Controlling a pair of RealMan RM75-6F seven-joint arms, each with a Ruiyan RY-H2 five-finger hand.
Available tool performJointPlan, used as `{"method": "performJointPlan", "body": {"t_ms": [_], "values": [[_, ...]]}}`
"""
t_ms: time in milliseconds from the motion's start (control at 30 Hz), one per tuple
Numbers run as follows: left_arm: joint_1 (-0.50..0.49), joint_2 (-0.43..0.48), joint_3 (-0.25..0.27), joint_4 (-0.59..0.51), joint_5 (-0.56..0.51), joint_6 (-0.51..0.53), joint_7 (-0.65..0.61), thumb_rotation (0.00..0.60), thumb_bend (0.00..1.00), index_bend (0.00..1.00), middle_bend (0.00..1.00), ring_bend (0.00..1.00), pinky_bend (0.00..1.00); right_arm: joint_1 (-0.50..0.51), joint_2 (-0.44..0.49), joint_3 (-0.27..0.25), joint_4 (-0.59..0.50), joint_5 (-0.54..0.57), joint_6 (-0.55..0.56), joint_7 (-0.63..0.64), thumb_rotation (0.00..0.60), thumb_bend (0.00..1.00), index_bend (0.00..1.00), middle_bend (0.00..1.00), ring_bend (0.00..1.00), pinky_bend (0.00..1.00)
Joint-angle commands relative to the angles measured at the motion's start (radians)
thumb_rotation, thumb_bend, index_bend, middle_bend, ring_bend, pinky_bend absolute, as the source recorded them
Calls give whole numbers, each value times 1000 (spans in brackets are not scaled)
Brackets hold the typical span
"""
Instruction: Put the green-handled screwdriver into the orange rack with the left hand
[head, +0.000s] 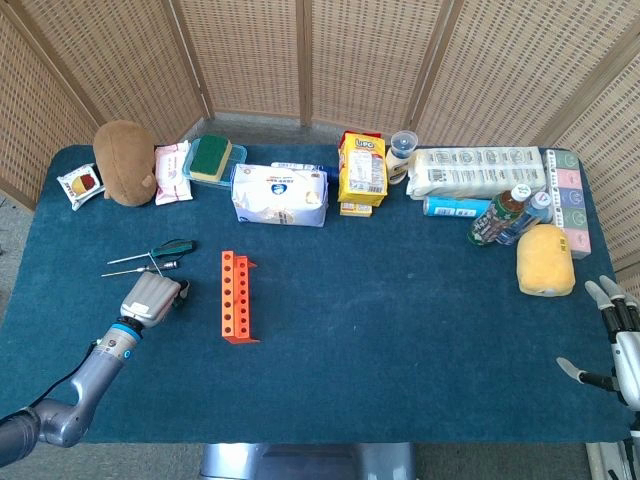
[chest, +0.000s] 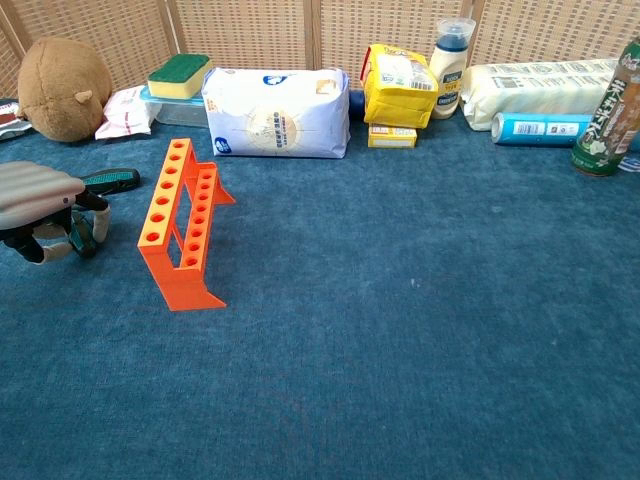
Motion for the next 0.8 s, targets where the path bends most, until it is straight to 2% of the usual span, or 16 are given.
{"method": "performJointPlan", "body": {"t_ms": [33, 367, 533, 800], "values": [[0, -2, 0, 2, -5, -5, 4, 600, 434, 475, 1000, 1000, 975, -1, 0, 0, 0, 1, 1, 0, 600, 4, 57, 0, 0, 0], [0, 8, -6, -5, -20, -12, 16, 600, 432, 481, 1000, 1000, 975, 0, 3, 0, -2, 1, -1, 8, 600, 6, 57, 0, 0, 0], [2, 19, -9, -30, -27, -5, 34, 600, 468, 597, 1000, 1000, 975, -1, 3, -1, -2, -2, 0, 8, 600, 7, 57, 0, 0, 0], [12, 63, -18, -97, -25, 23, 26, 600, 475, 605, 1000, 1000, 975, -1, 2, -1, -1, -1, 0, 6, 600, 7, 57, 0, 0, 0]]}}
